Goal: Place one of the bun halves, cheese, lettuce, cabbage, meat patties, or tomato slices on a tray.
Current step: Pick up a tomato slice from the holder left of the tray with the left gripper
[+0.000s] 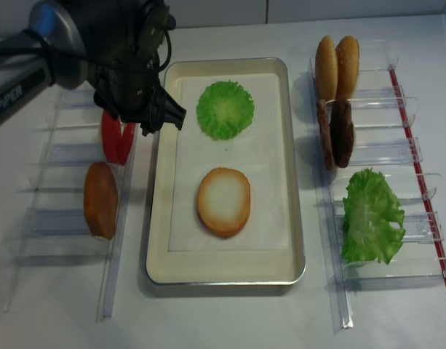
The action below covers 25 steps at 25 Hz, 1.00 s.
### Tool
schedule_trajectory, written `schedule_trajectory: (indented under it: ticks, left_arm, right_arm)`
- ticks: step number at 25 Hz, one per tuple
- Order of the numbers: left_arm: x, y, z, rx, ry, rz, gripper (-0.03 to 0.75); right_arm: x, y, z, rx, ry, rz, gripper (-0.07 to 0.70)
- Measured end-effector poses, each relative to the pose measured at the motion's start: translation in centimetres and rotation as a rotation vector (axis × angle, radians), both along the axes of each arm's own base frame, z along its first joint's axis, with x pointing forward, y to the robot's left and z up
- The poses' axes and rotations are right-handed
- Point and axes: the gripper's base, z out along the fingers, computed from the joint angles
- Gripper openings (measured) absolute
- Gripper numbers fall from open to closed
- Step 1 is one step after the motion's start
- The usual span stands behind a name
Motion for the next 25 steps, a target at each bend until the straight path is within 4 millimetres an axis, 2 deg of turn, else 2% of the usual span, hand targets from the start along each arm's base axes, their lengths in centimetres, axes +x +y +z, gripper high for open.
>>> schedule_trajectory:
  ticks: [11,25]
  left_arm:
    - [1.2,-0.3,-2.1,0.046,0.007,-0.017,0.394]
    - [1.3,-0.3,-2.3,0.049,0.008,-0.019,0.374]
  right_arm:
    - [0.0,0.0,0.0,-0.001,0.0,-0.003,0.565]
    - [0.0,-0.1,0.0,-0.004,0.001,-0.005,0.565]
